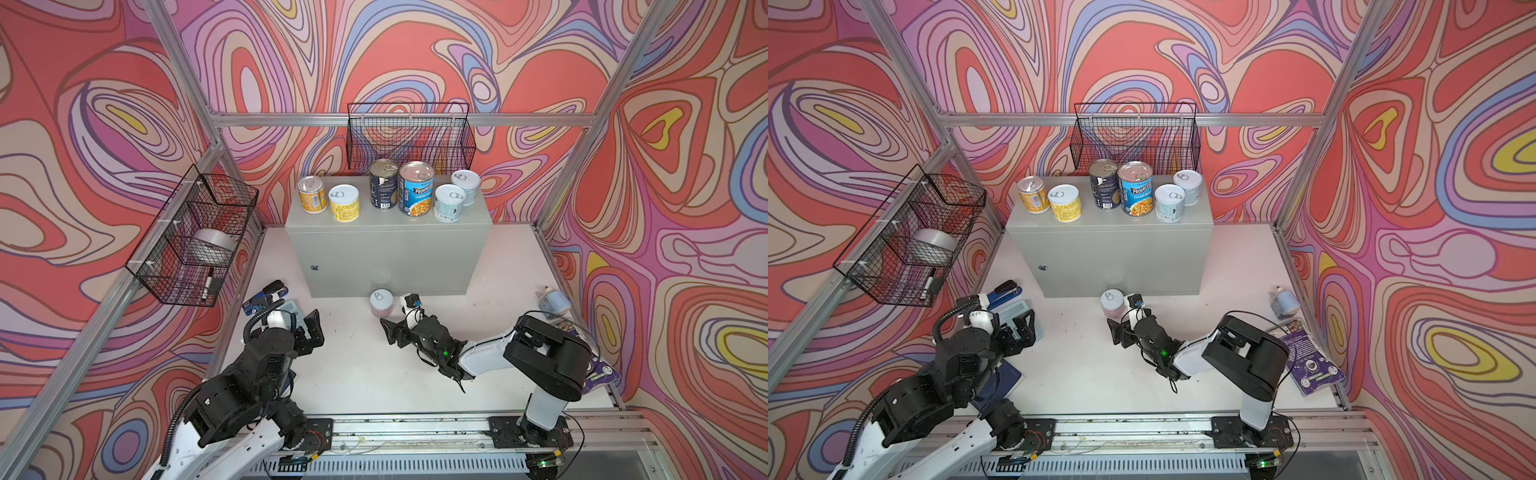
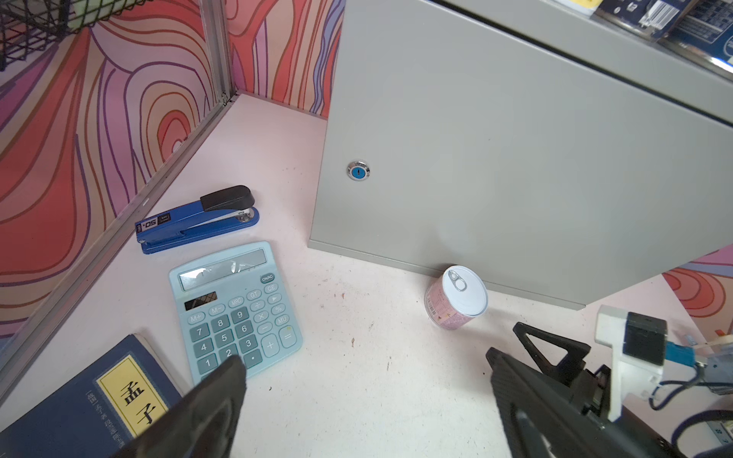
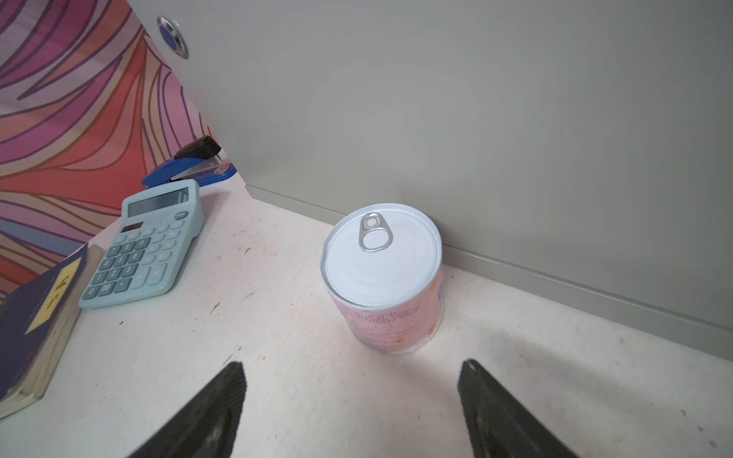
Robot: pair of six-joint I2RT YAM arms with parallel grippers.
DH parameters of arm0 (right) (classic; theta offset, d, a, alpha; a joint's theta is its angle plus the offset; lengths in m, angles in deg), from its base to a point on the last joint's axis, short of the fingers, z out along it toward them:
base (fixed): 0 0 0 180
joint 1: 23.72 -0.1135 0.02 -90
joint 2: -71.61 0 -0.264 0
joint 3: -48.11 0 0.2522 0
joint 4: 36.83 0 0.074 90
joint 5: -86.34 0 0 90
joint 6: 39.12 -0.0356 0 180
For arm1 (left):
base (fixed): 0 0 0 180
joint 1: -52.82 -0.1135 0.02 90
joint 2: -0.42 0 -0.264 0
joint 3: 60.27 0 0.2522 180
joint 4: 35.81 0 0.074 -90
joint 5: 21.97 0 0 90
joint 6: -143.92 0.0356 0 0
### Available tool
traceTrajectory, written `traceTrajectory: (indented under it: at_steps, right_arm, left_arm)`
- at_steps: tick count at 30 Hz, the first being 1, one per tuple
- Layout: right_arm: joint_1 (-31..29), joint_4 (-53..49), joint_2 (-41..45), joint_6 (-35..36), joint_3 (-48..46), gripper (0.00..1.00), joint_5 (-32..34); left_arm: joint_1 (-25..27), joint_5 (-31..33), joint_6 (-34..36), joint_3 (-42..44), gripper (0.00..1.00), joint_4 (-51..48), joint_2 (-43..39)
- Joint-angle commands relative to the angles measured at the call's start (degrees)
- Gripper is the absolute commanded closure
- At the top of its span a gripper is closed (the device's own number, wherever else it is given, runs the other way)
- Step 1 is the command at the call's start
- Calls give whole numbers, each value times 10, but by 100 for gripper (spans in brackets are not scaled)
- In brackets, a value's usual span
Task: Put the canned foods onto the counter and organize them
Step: 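Move the right gripper down over the pink white-lidded can on the table, then close the right gripper around the pink can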
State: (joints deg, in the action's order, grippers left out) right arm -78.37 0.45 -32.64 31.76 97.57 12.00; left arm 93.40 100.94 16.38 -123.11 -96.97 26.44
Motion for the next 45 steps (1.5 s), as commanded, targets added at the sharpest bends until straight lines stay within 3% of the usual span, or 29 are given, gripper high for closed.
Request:
traceTrajectory:
  at_steps: [1,22,33,45]
  right_arm:
    - [-4,52,-32,5,23,13,34]
    - [-3,117,-179,21,88,16,64]
    - [6,90,-212,12,127,20,74]
    - [18,59,-238,8,167,15,86]
  left_arm:
    - [1,16,1,-6,0,-11,5]
    - [1,77,24,16,0,-1,-19]
    - [1,71,34,16,0,20,12]
    - [1,73,40,23,0,39,17]
